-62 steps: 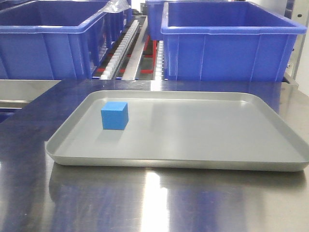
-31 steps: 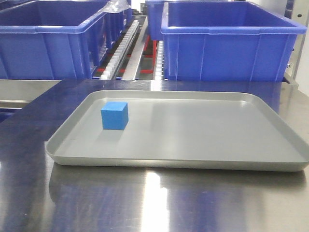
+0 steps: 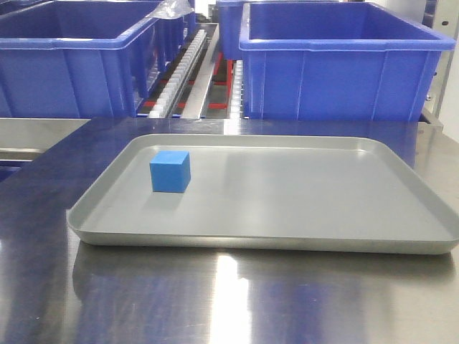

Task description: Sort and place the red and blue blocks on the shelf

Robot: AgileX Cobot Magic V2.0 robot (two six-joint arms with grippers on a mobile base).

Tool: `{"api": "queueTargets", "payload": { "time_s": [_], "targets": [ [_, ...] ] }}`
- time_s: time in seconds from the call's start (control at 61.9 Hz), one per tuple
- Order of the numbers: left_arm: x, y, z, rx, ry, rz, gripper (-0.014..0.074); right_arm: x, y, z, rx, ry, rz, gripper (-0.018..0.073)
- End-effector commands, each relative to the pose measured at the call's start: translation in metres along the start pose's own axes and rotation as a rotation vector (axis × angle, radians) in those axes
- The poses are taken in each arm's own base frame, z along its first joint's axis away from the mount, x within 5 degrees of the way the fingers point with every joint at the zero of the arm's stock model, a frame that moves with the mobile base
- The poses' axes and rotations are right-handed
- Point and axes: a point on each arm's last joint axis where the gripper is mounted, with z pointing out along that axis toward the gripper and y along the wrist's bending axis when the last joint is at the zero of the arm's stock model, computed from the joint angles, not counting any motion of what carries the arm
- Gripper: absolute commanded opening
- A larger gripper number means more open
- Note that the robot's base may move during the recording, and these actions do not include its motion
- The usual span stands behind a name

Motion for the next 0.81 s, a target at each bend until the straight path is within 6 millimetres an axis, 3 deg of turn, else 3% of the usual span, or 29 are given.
{"api": "queueTargets", "payload": {
  "time_s": [0.0, 0.226, 0.355, 0.549, 0.791],
  "targets": [
    [0.006, -0.001, 0.0, 0.027, -0.057, 0.018, 0.0124, -0.016, 0.001, -0.003, -0.001, -0.103, -0.008, 0.0049],
    [0.007, -0.001, 0.001, 0.021, -0.043, 0.02, 0.0123, -0.016, 0.001, -0.003, -0.001, -0.103, -0.008, 0.0049],
    [-0.005, -0.002, 0.001, 0.018, -0.047, 0.02, 0.0124, -0.016, 0.001, -0.003, -0.001, -0.103, -0.008, 0.0049],
    [-0.057, -0.009, 0.014, 0.047, -0.024, 0.02, 0.0123, -0.016, 0.001, -0.003, -0.001, -0.103, -0.008, 0.0049],
    [-0.132, -0.024, 0.073, 0.052, 0.157, 0.034, 0.0124, -0.016, 0.001, -0.003, -0.001, -0.103, -0.008, 0.0049]
  ]
}}
